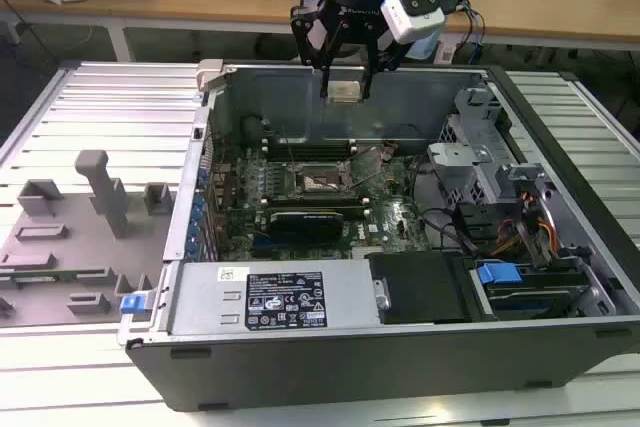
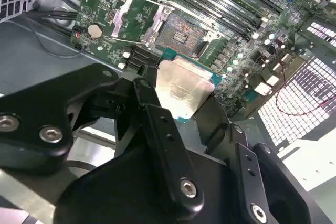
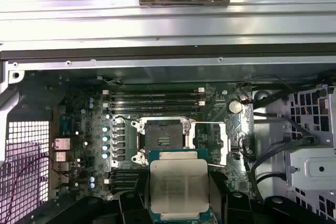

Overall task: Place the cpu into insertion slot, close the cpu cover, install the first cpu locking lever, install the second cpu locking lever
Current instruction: 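Place the cpu into insertion slot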

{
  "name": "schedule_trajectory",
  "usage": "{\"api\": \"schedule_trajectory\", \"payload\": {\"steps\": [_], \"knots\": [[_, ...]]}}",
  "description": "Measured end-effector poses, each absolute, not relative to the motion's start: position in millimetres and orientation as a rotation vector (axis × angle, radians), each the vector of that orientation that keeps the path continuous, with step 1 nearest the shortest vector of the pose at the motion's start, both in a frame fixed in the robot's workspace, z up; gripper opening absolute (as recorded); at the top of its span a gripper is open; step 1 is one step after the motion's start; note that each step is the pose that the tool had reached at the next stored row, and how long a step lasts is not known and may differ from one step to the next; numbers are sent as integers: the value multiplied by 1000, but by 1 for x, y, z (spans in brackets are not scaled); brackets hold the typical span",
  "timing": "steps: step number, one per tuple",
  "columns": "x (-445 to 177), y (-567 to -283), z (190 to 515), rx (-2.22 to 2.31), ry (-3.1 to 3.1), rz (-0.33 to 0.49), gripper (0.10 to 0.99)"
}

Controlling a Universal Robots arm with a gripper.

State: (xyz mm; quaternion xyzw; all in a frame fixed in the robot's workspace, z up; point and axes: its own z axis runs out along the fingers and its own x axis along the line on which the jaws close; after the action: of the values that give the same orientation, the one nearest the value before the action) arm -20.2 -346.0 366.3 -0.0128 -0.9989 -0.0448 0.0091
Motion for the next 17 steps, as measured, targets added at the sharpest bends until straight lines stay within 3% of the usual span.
{"api": "schedule_trajectory", "payload": {"steps": [17], "knots": [[-27, -346, 341, -40, -3127, -141, 541]]}}
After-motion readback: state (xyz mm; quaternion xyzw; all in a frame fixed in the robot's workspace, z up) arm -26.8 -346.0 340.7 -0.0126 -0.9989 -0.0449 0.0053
